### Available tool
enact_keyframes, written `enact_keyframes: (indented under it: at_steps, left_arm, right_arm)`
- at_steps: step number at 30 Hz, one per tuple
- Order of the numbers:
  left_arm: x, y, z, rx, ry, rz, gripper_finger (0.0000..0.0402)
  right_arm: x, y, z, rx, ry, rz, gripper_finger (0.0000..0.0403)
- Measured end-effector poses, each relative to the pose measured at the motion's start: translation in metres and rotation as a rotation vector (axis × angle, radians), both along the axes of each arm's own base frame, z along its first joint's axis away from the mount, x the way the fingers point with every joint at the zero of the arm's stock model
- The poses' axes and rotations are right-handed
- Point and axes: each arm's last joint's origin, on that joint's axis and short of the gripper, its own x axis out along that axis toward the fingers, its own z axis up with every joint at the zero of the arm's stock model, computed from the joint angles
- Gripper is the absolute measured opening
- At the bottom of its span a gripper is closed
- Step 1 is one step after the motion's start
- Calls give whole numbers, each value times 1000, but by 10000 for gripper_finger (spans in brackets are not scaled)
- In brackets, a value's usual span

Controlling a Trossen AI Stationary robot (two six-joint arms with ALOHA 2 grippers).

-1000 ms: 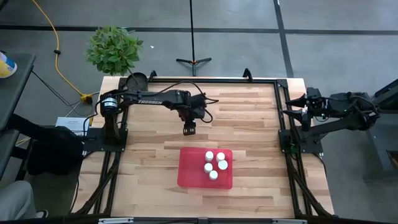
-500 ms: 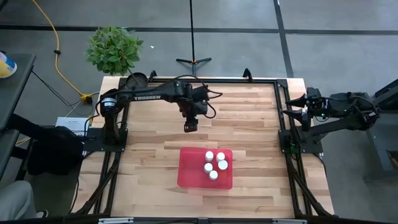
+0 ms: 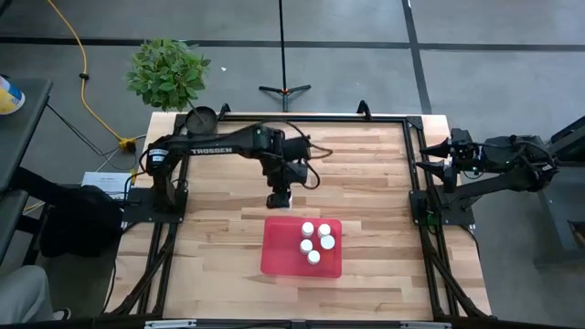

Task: Pick and place pill bottles into a basket
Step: Put the white pill bottle into the bin

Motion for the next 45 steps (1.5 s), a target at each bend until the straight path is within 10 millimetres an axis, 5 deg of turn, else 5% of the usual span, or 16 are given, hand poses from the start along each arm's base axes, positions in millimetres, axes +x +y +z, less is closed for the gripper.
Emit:
enact_keyframes:
  at_steps: [11,24,37,45]
  left_arm:
    - [-3,-60,0,8,56,-114,217]
    - [7,-100,3,241,-85,-11,216]
    - [4,-111,1,341,-84,29,217]
    - [-1,-112,-30,354,12,20,216]
  right_arm:
    - [0,0,0,1,0,0,226]
    - [0,0,0,7,-3,-8,226]
    - [0,0,0,29,-10,-16,226]
    - [0,1,0,38,-8,1,226]
